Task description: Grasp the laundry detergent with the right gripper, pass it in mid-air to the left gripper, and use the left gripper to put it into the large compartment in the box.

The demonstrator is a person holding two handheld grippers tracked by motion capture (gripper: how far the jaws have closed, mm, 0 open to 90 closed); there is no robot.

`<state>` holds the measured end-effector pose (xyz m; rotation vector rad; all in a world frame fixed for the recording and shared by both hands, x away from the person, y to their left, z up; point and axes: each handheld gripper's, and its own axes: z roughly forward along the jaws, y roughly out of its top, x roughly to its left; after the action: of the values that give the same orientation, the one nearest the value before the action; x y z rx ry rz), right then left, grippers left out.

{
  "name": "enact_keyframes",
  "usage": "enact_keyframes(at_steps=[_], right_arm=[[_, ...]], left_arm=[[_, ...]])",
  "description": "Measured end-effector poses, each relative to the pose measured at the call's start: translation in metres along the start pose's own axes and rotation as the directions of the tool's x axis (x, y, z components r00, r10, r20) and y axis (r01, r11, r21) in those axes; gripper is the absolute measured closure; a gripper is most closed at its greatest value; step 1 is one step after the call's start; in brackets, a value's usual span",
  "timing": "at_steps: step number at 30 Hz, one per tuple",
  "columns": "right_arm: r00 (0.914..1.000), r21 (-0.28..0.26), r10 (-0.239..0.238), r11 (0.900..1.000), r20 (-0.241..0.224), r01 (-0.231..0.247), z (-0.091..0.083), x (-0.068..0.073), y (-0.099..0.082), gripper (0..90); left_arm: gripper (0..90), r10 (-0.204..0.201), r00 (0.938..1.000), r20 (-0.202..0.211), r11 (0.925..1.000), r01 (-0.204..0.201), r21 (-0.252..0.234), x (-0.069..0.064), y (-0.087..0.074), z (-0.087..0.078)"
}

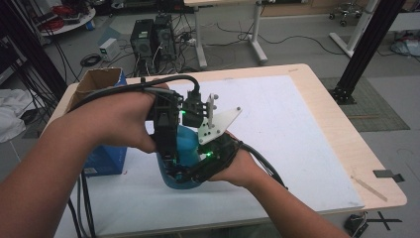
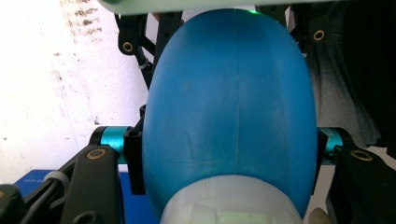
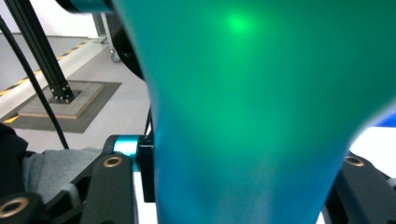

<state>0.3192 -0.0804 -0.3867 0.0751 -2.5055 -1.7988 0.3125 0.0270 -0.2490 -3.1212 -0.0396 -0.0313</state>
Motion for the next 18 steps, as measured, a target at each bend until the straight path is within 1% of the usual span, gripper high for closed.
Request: enact_keyframes(at_steps=[1,3,4,7,12,15,18], right_arm=[[1.0000,-0.010,0.003,0.9999,-0.002,-0.003,0.000,0.000,0.001,39.7],[0.9998,-0.022,-0.002,0.9998,0.022,0.002,-0.002,0.000,0.002,33.2],[0.9997,-0.024,0.014,0.9996,0.020,-0.013,-0.003,0.000,0.002,32.4],[0.9997,-0.023,0.018,0.9996,0.017,-0.018,-0.006,0.000,0.001,28.2],[0.9991,-0.024,0.033,0.9992,0.028,-0.032,-0.016,0.002,0.000,23.0],[0.9987,-0.018,0.038,0.9991,0.034,-0.037,-0.027,0.004,-0.001,22.6],[0.9980,-0.005,0.050,0.9987,0.039,-0.050,-0.042,0.006,-0.003,21.8]], left_arm=[[38.8,0.004,1.0000,-0.002,1.0000,-0.004,0.003,0.000,0.000,0.000],[38.8,0.008,1.0000,-0.005,0.9999,-0.008,0.013,0.001,0.000,0.001],[38.8,0.006,1.0000,-0.003,0.9999,-0.006,0.013,0.001,0.000,0.001],[38.8,0.000,1.0000,0.001,0.9999,0.000,0.011,0.001,-0.002,0.000],[38.8,-0.007,1.0000,0.003,0.9999,0.006,0.015,0.002,-0.004,-0.002],[38.8,-0.016,0.9999,0.002,0.9997,0.016,0.017,0.003,-0.009,-0.006],[38.8,-0.045,0.9989,0.008,0.9988,0.045,0.016,0.005,-0.015,-0.012]])
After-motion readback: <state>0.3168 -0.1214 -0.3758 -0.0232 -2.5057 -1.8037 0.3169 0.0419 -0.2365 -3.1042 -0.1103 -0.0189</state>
